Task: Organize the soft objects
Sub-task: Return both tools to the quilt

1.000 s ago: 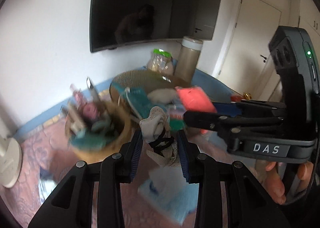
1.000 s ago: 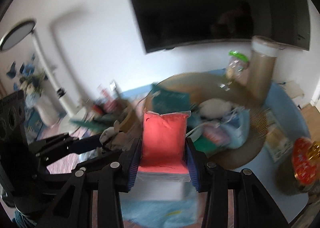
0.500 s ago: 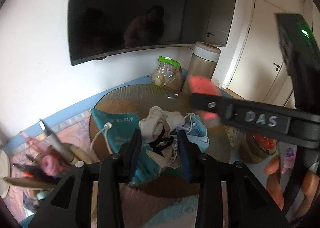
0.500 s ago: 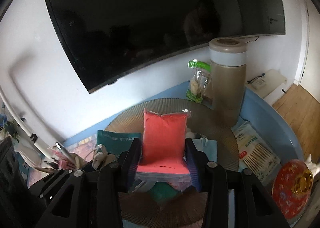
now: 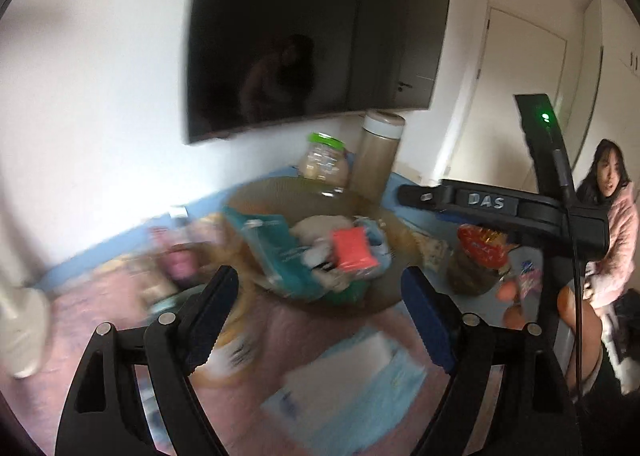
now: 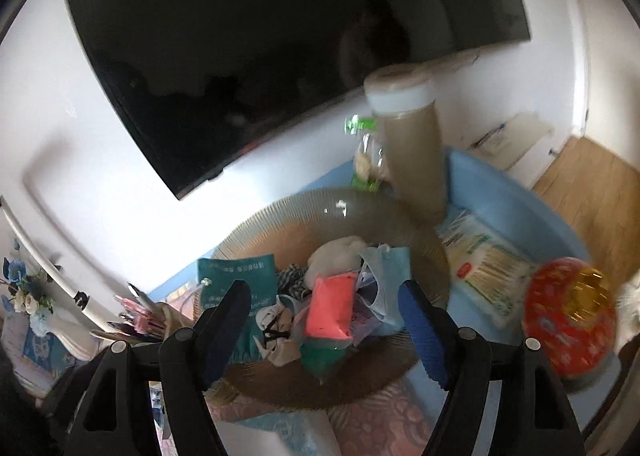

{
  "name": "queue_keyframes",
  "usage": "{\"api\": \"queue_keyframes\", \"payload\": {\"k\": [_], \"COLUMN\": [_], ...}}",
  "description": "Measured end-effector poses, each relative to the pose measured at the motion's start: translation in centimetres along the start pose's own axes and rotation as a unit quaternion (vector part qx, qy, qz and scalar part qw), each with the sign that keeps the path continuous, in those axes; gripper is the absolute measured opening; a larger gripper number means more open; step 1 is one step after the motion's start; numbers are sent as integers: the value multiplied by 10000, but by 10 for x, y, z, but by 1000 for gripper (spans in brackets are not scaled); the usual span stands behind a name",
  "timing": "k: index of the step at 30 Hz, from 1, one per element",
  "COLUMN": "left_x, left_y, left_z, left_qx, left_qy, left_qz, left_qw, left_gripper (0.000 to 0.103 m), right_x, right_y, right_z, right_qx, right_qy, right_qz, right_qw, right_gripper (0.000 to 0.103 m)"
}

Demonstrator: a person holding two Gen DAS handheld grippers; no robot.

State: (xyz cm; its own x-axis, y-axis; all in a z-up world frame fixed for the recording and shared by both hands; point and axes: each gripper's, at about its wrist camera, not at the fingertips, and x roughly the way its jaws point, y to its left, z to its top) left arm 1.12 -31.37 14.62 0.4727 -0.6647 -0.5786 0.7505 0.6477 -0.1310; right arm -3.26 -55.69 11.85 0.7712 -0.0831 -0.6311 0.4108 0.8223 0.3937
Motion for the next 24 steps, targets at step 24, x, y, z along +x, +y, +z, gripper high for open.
{"api": "queue_keyframes", "payload": {"k": [24], "left_x": [-202], "left_y": [203], "left_z": [-158], "left_qx": [-1461], "left_qy": [192], "left_qz": [3760], "left_qw": [9148], "left_gripper": [102], "right_x": [-23], "right_y": [241], "right_z": [-172], "right_qx": [-2846], "right_qy": [566], "right_qz": [1925], "right_qw": [9374], "right_gripper": [89]}}
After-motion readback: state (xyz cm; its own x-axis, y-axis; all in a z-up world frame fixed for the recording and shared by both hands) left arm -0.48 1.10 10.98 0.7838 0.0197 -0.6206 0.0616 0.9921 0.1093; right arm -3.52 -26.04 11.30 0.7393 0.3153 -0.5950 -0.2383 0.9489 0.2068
